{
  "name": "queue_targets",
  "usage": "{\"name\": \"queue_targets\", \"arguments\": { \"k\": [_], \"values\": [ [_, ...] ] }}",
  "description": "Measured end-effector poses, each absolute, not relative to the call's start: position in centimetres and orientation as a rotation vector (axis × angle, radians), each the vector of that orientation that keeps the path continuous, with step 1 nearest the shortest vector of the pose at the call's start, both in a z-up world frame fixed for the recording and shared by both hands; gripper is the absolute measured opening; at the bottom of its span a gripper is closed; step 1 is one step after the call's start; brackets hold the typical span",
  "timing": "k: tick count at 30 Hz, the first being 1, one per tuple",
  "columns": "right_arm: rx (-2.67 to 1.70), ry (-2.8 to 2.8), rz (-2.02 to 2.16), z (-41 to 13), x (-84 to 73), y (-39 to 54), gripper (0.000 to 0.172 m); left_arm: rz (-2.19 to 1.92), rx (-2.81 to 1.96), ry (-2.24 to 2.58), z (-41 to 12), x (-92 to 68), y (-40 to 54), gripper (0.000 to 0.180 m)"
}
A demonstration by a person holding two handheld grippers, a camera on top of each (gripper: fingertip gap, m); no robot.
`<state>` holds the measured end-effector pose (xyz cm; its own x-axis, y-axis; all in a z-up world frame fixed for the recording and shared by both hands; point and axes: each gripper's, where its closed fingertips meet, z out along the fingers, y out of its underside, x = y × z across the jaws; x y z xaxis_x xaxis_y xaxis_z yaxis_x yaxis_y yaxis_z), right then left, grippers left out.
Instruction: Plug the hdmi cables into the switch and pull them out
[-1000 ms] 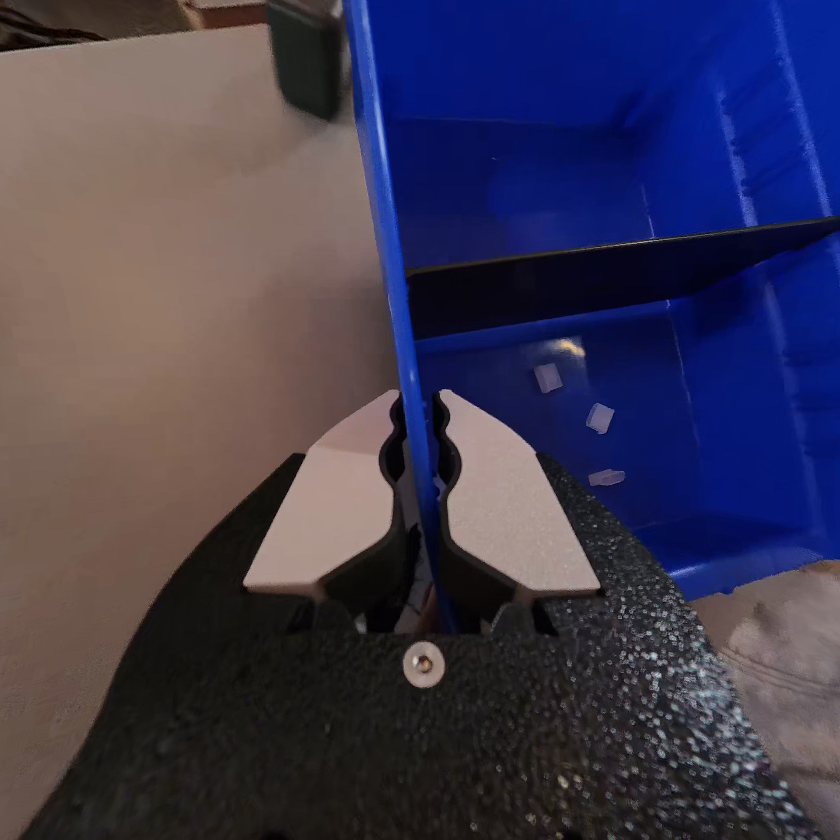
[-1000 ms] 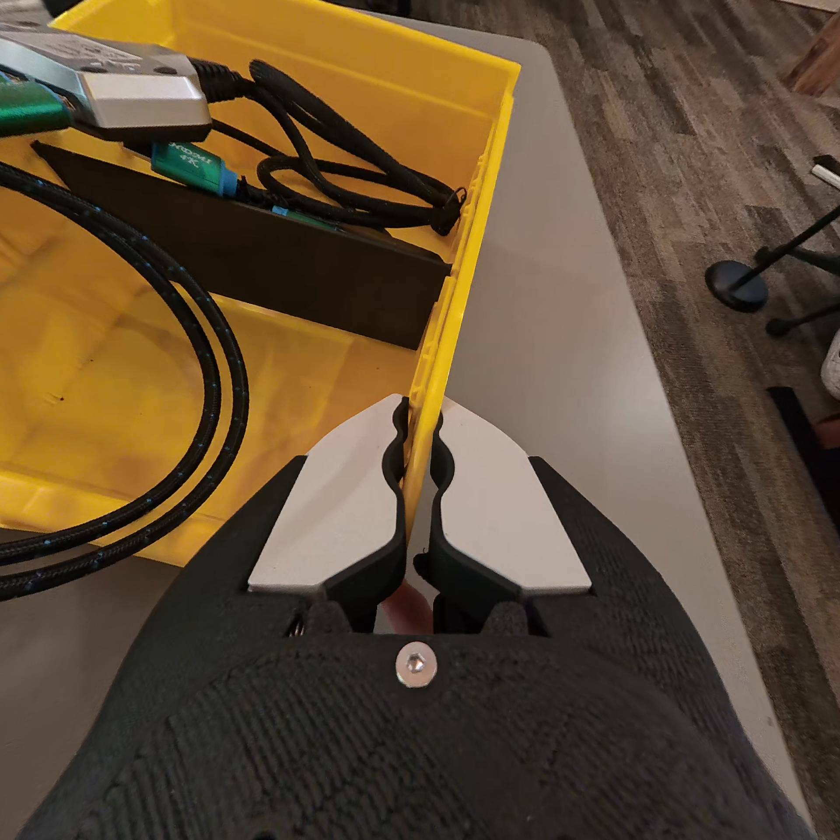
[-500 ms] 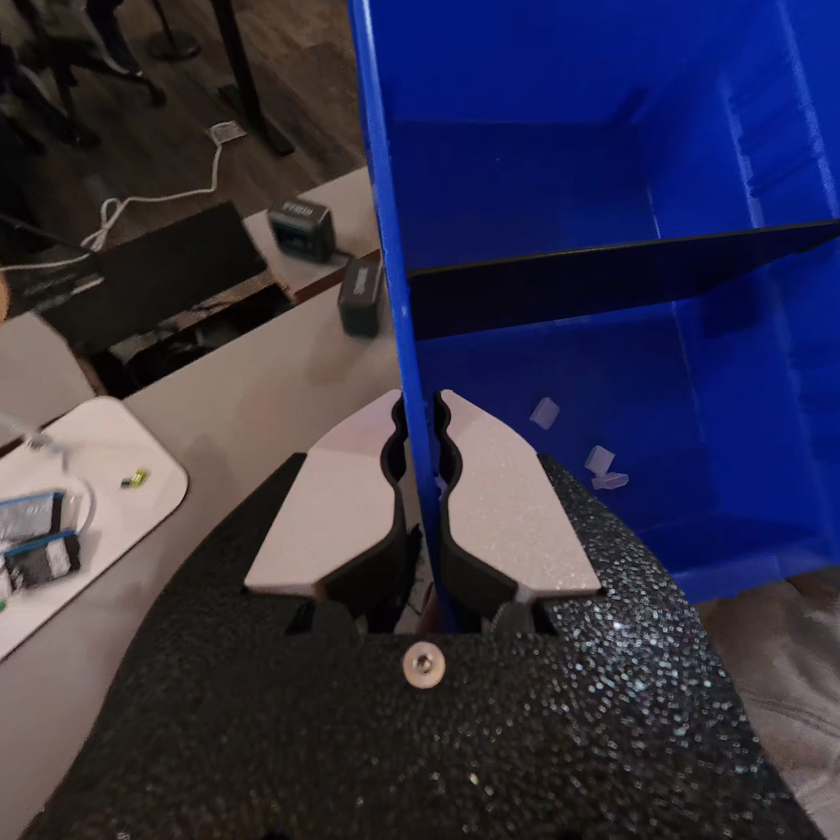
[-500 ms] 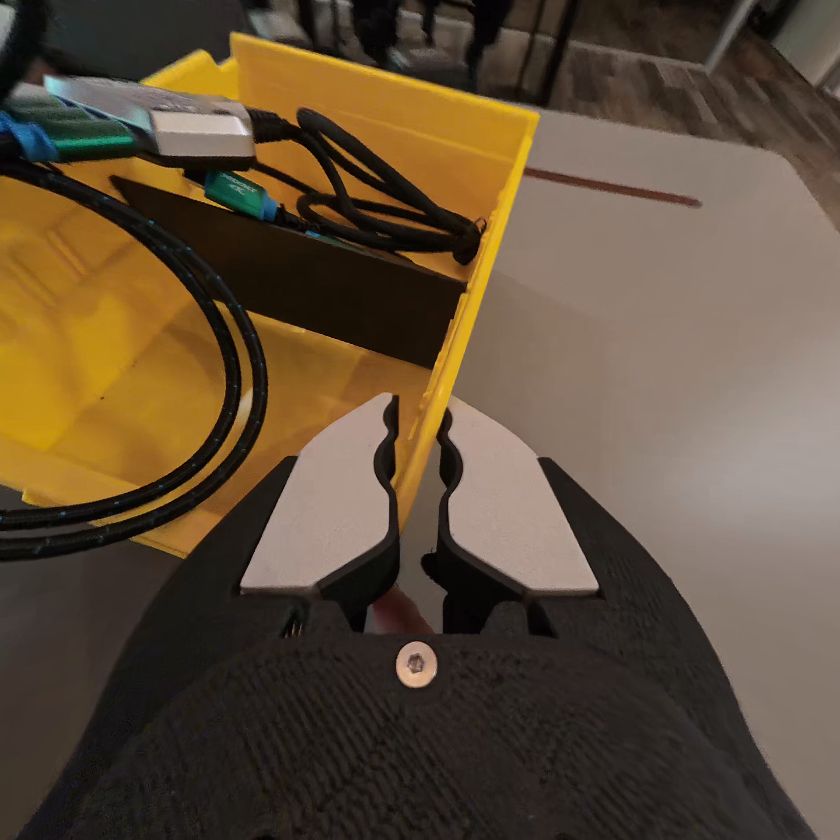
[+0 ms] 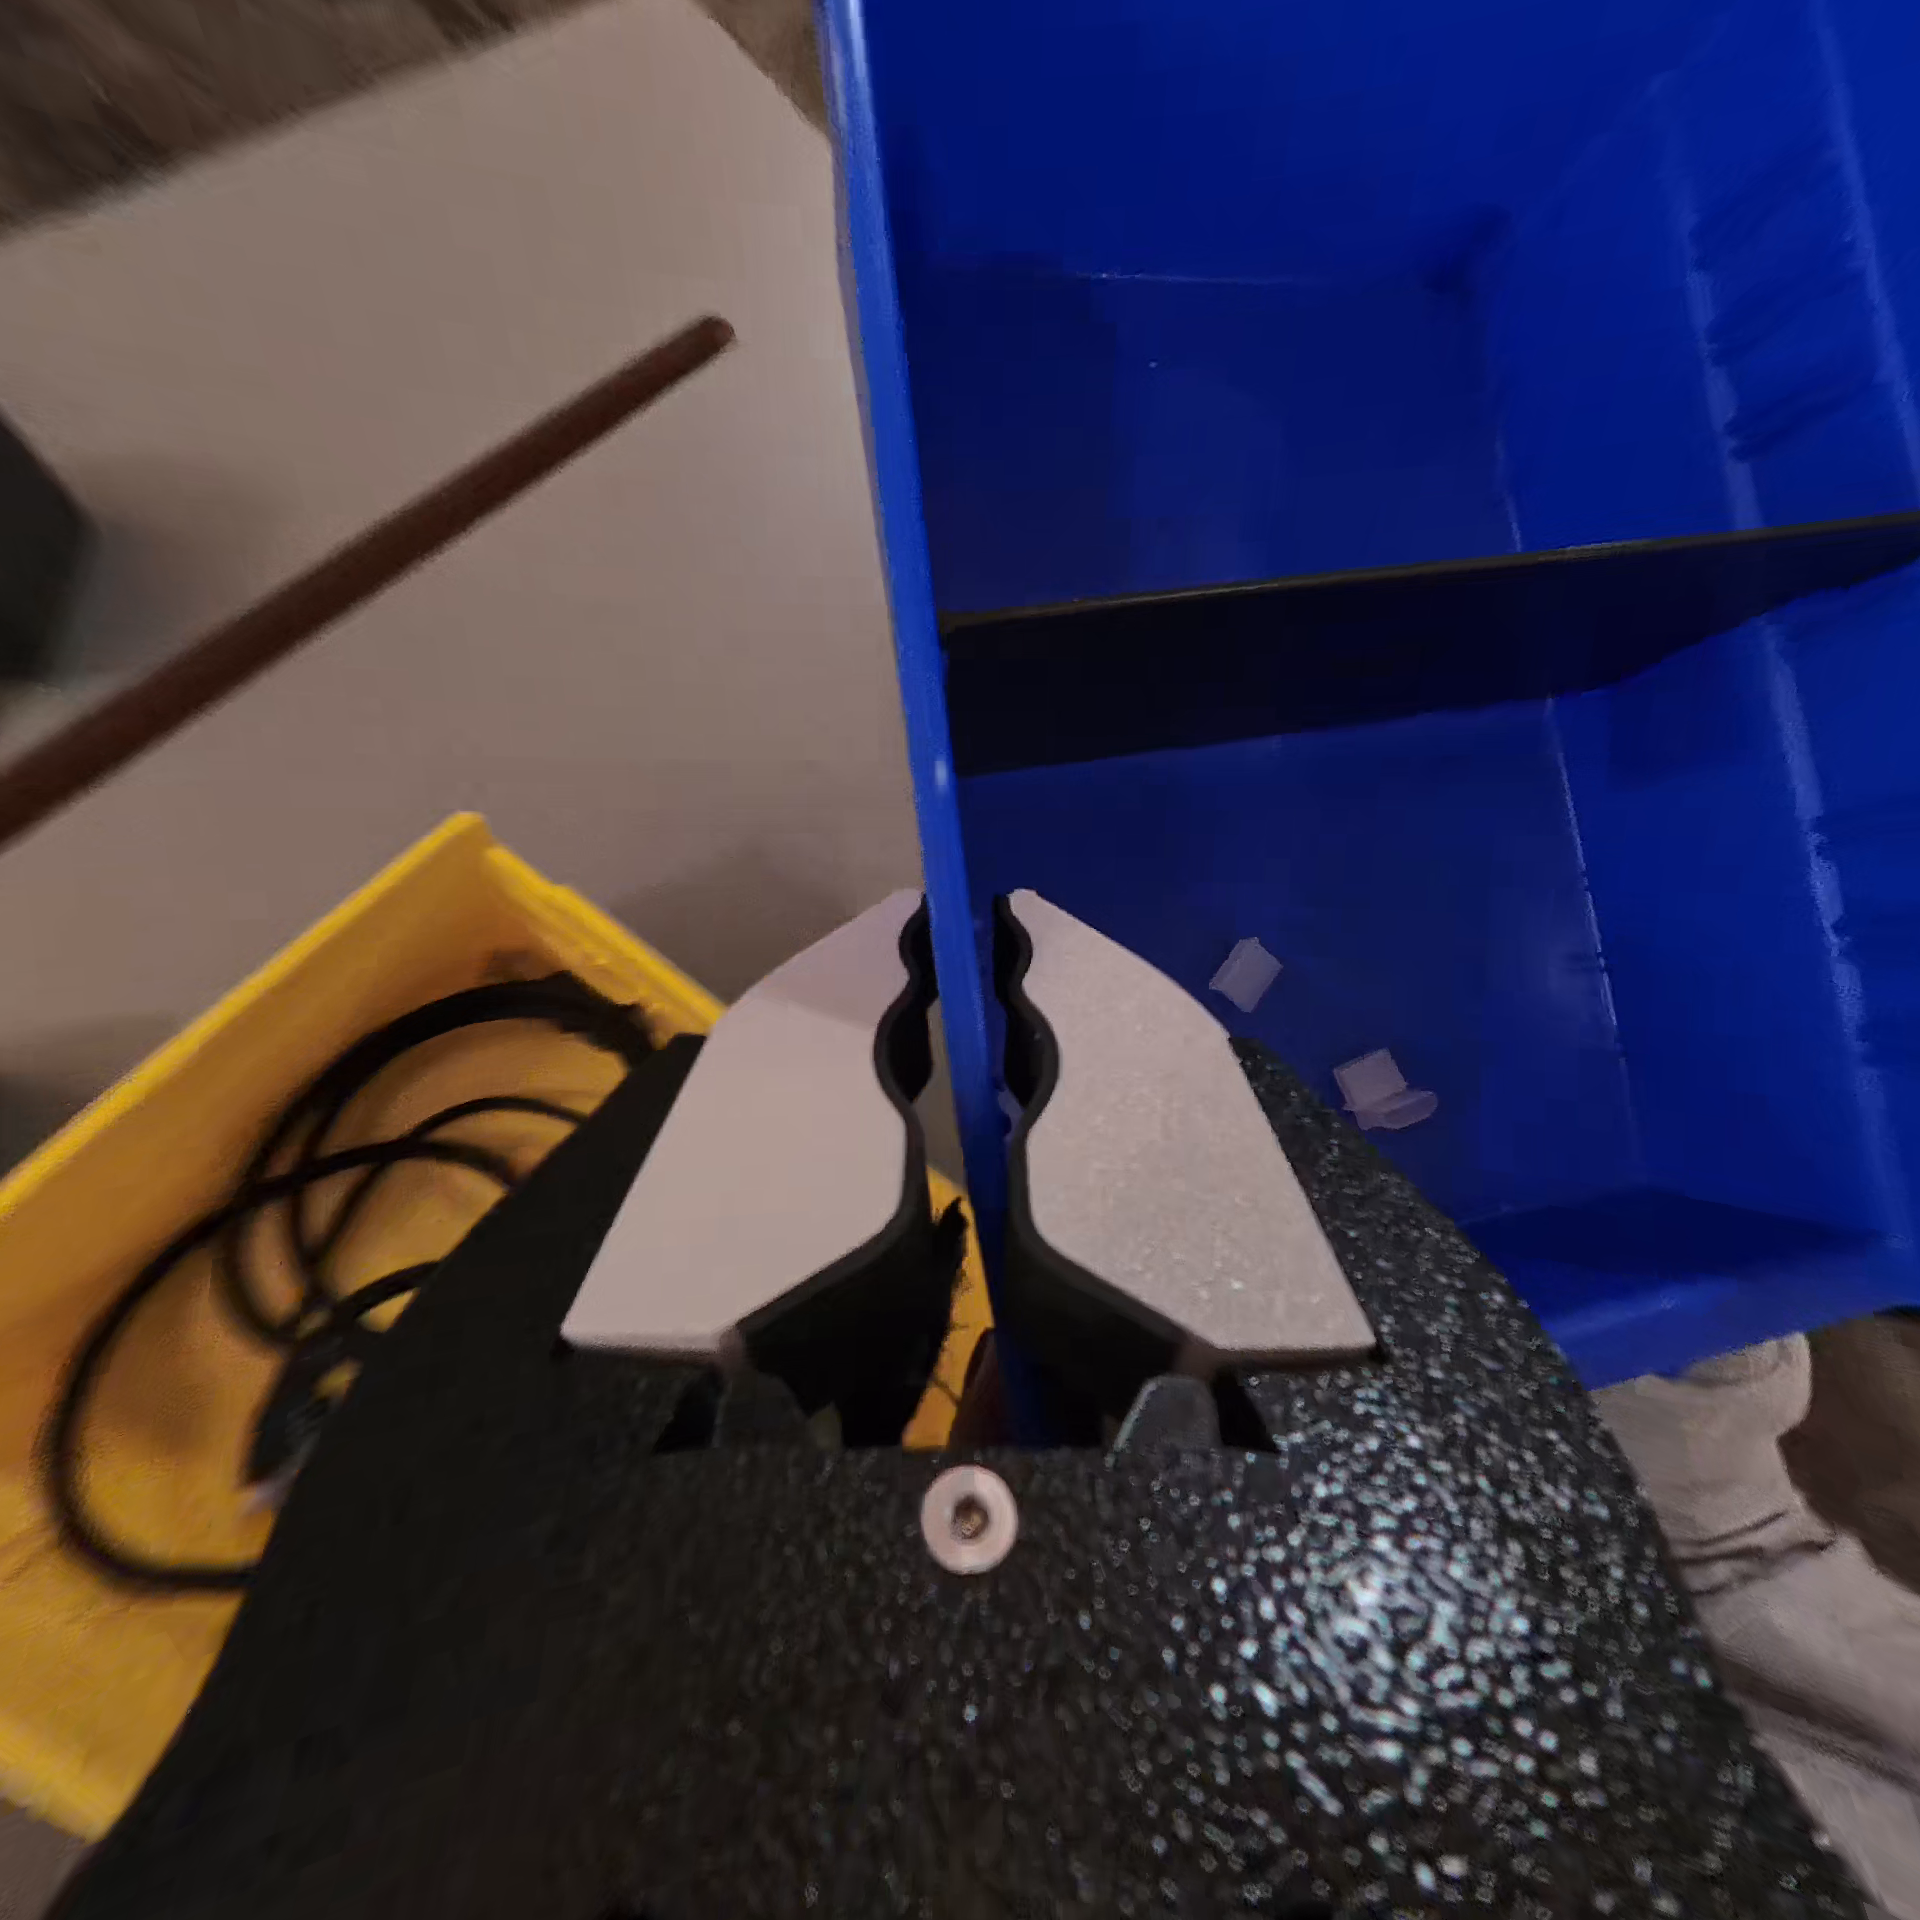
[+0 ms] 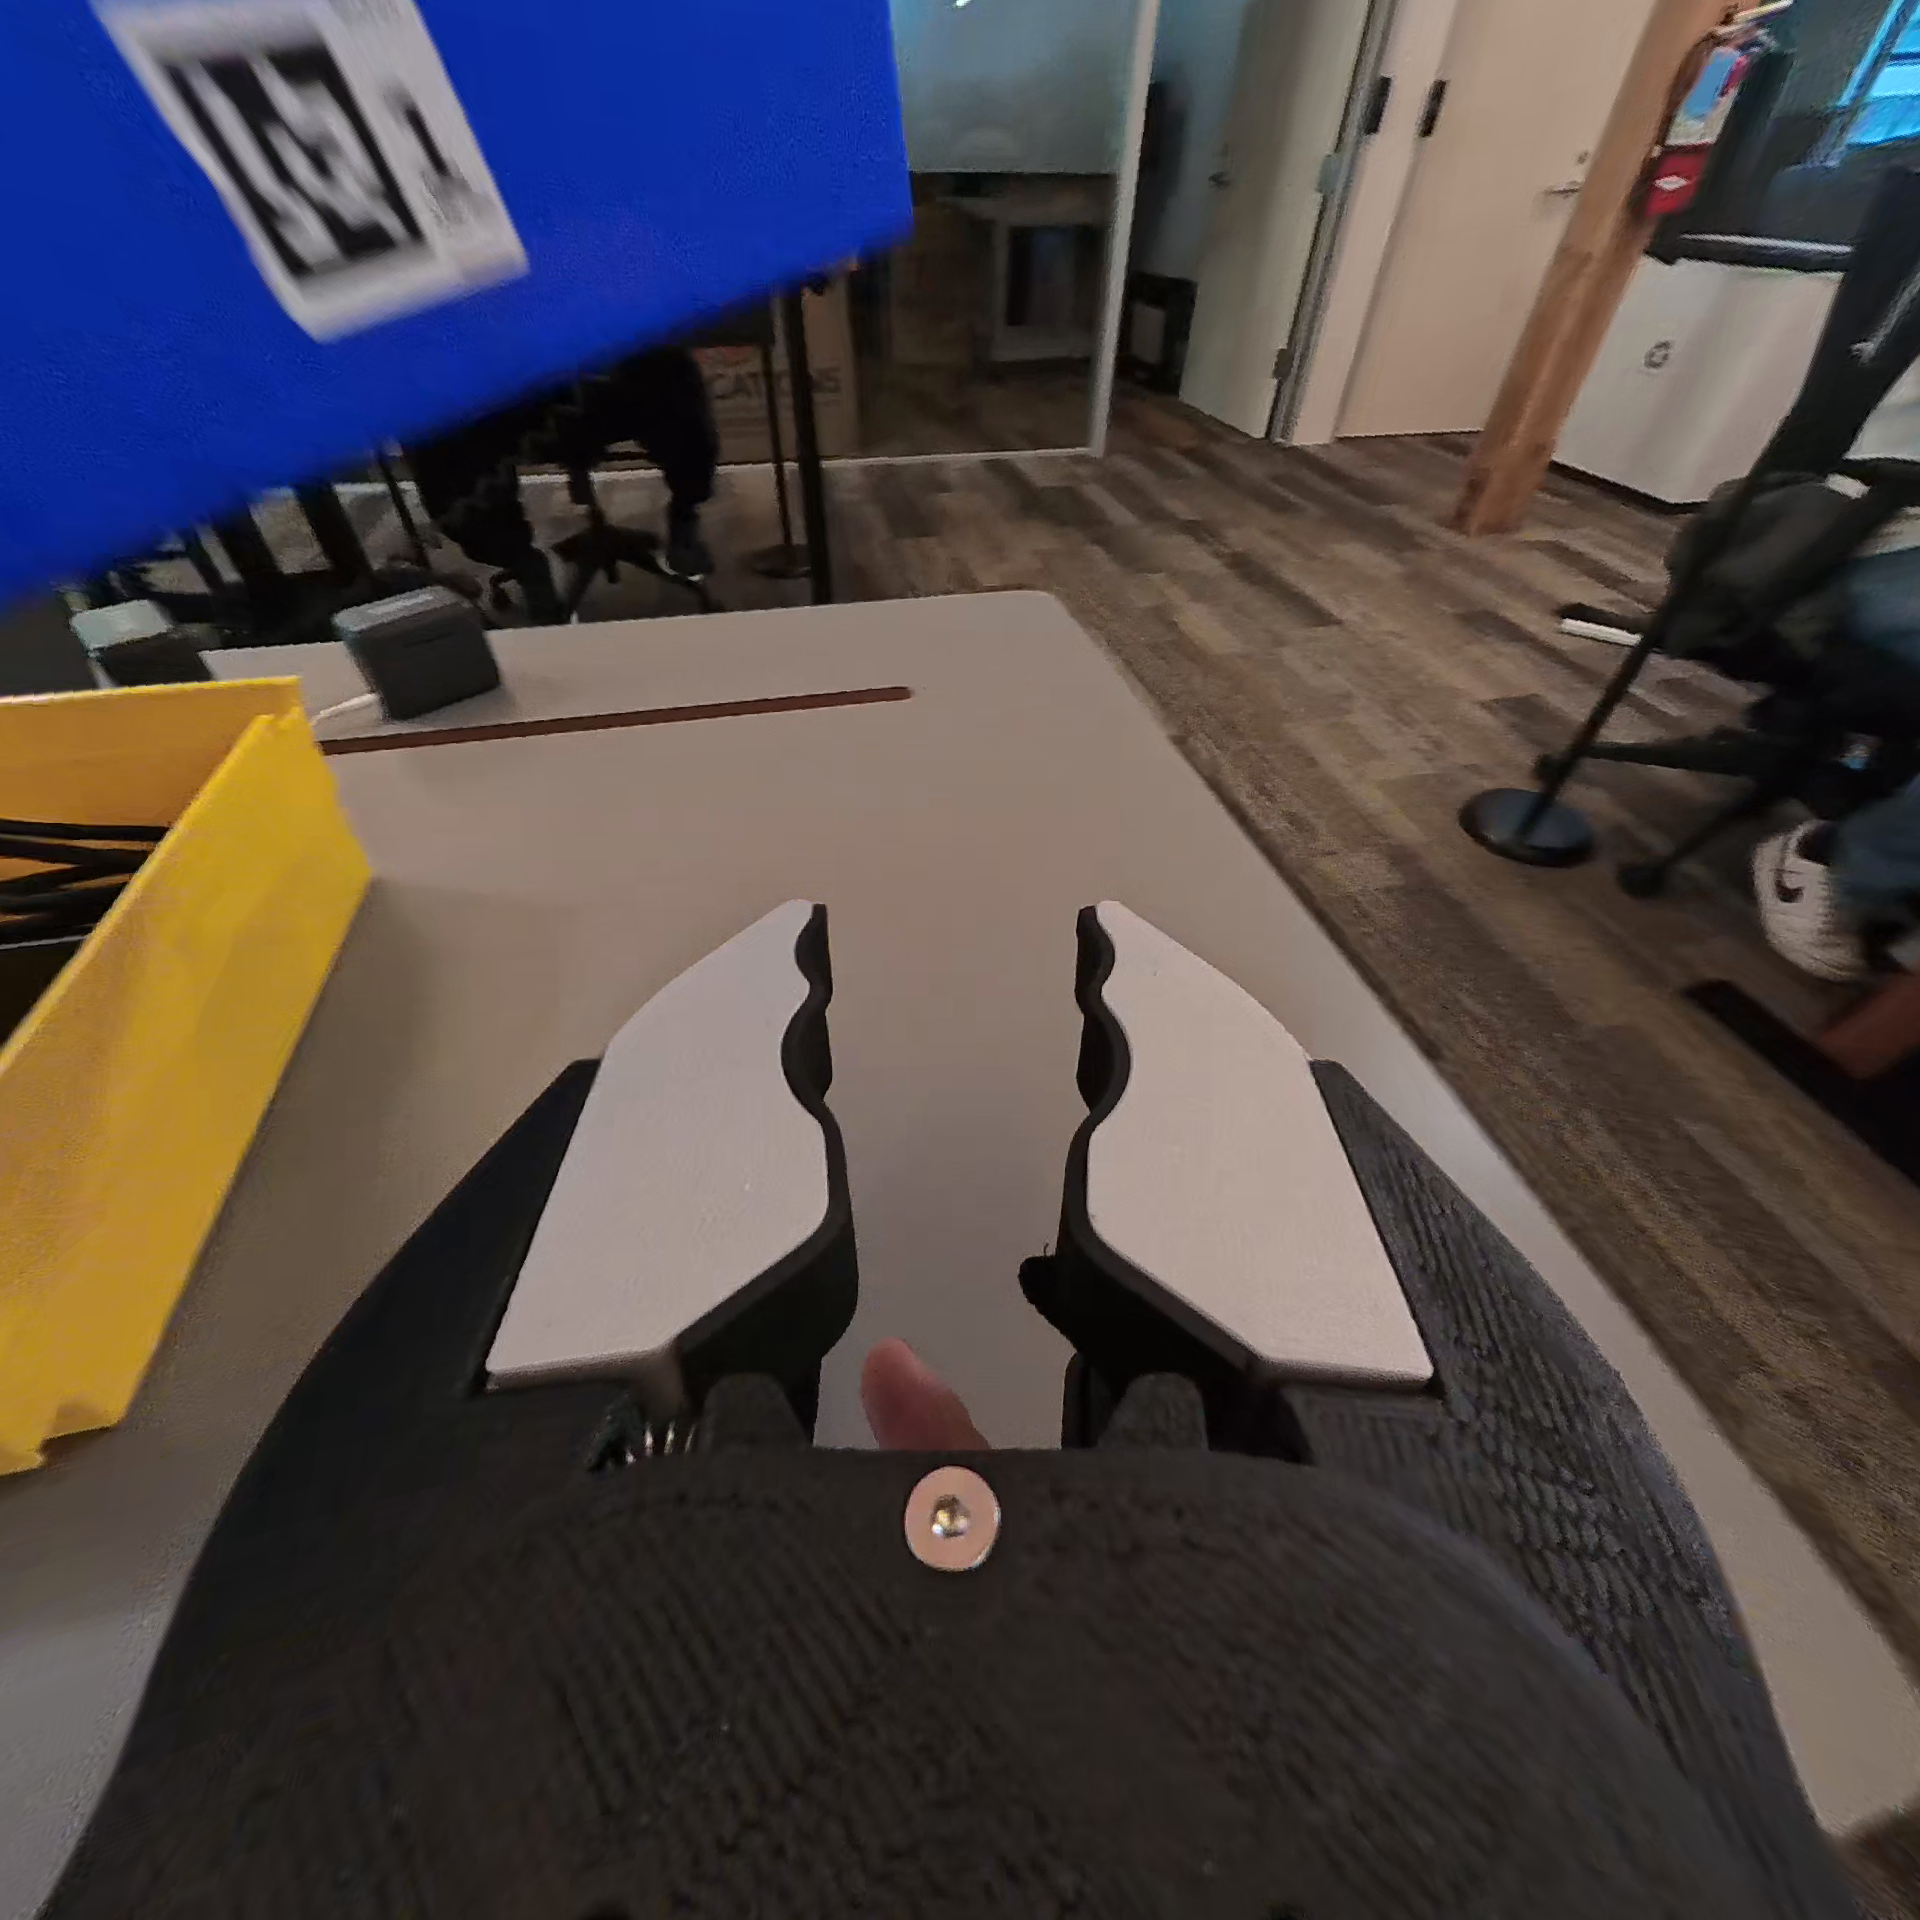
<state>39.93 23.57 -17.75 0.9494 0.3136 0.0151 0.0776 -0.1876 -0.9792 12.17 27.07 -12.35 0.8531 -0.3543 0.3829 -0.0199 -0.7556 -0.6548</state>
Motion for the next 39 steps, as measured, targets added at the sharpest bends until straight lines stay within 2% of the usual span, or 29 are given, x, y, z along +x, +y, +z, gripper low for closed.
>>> {"name": "queue_targets", "arguments": {
  "k": [5, 10, 16, 18, 19, 21, 27, 32, 39],
  "values": [
    [-1.692, -0.21, 0.194, -15.4, 45.0, 23.7, 0.043, -0.559, -2.523, 0.046, -19.7, 16.4, 30.7, 0.01],
    [-1.664, -0.21, 0.281, -16.8, 44.8, 24.2, 0.039, -0.3, -2.626, 0.002, -25.9, 18.6, 30.8, 0.01],
    [-1.642, -0.373, 0.276, -17.0, 43.1, 24.1, 0.04, -0.212, -2.58, -0.032, -29.6, 21.3, 29.7, 0.013],
    [-1.627, -0.414, 0.333, -16.9, 42.2, 23.9, 0.042, -0.305, -2.562, -0.036, -30.4, 23.2, 28.8, 0.027],
    [-1.626, -0.435, 0.363, -16.9, 41.8, 23.7, 0.044, -0.306, -2.526, -0.047, -30.5, 23.6, 28.6, 0.025],
    [-1.623, -0.462, 0.384, -16.7, 41.4, 23.4, 0.047, -0.348, -2.444, -0.009, -30.0, 24.8, 27.9, 0.039],
    [-1.532, -0.462, 0.394, -14.2, 41.4, 21.9, 0.047, -0.251, -2.179, 0.206, -24.8, 26.1, 23.9, 0.054],
    [-1.404, -0.478, 0.439, -11.0, 40.1, 20.2, 0.045, -0.124, -1.812, 0.501, -16.7, 26.0, 16.2, 0.037],
    [-1.34, -0.583, 0.438, -10.0, 35.9, 18.4, 0.044, 0.0, -1.529, 0.518, -7.5, 17.7, 6.0, 0.041]
  ]
}}
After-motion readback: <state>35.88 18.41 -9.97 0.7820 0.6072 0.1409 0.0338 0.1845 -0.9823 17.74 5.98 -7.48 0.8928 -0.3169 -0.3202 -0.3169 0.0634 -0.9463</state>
